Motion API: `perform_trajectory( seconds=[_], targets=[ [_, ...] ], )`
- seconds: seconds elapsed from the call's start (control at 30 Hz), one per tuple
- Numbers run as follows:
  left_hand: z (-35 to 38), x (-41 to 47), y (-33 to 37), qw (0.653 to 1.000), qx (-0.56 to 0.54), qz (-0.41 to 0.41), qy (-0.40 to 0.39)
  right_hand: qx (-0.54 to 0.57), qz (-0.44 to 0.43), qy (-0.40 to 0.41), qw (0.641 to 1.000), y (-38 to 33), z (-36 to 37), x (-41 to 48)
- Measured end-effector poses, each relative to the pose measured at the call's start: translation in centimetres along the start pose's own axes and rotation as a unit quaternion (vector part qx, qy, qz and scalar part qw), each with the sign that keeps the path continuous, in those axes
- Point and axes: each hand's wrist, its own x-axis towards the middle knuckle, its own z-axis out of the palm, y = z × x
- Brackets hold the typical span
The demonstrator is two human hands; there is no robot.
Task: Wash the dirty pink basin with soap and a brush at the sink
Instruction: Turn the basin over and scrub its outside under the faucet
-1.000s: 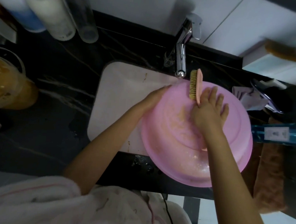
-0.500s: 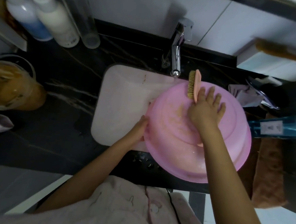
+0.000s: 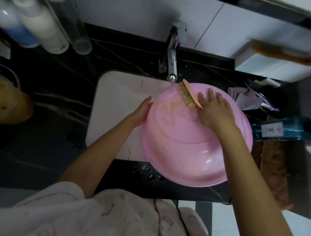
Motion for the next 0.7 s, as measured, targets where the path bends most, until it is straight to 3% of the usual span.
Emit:
perform_trajectory(
  seconds=[0.1,0.2,0.27,0.3,0.37,0.4,0.43,0.57,0.63,0.7],
  targets=[
    [-0.5,-0.2,0.6,0.999,0.044,0.017,-0.009,-0.006,-0.002,-0.024,1.0,-0.6,-0.1,0.5],
    [-0.4,-1.3,2.6,0.974,0.205,0.088,0.042,-0.006,-0.012,-0.03,0.999,-1.2,0.0,1.1],
    [0.8,-2.1,3.2,0.921,0.355,0.159,0.037,-0.009,-0.007,-0.025,1.0,-1.6,0.0,1.3],
    [1.6,-2.4,3.2,0.874,0.448,0.183,0.034,-0.009,-0.006,-0.023,1.0,-1.8,-0.1,1.5],
    [3.7,-2.9,2.7,0.793,0.576,0.188,0.058,0.0,-0.006,-0.02,1.0,-2.2,-0.1,2.0],
    [4.4,-2.7,2.5,0.778,0.598,0.175,0.071,0.003,-0.006,-0.016,1.0,-2.4,-0.1,2.3],
    [4.9,-2.4,2.7,0.785,0.59,0.172,0.078,0.005,-0.005,-0.015,1.0,-2.6,0.0,2.6],
    [3.0,0.2,5.3,0.868,0.47,0.145,0.067,0.008,-0.007,-0.021,1.0,-2.6,0.0,3.4],
    [2.3,0.5,5.5,0.867,0.481,0.108,0.076,0.005,-0.011,-0.021,1.0,-2.4,0.1,3.6],
    [3.6,-0.1,4.7,0.836,0.515,0.146,0.123,0.007,-0.015,-0.014,1.0,-2.2,0.3,3.5]
  ],
)
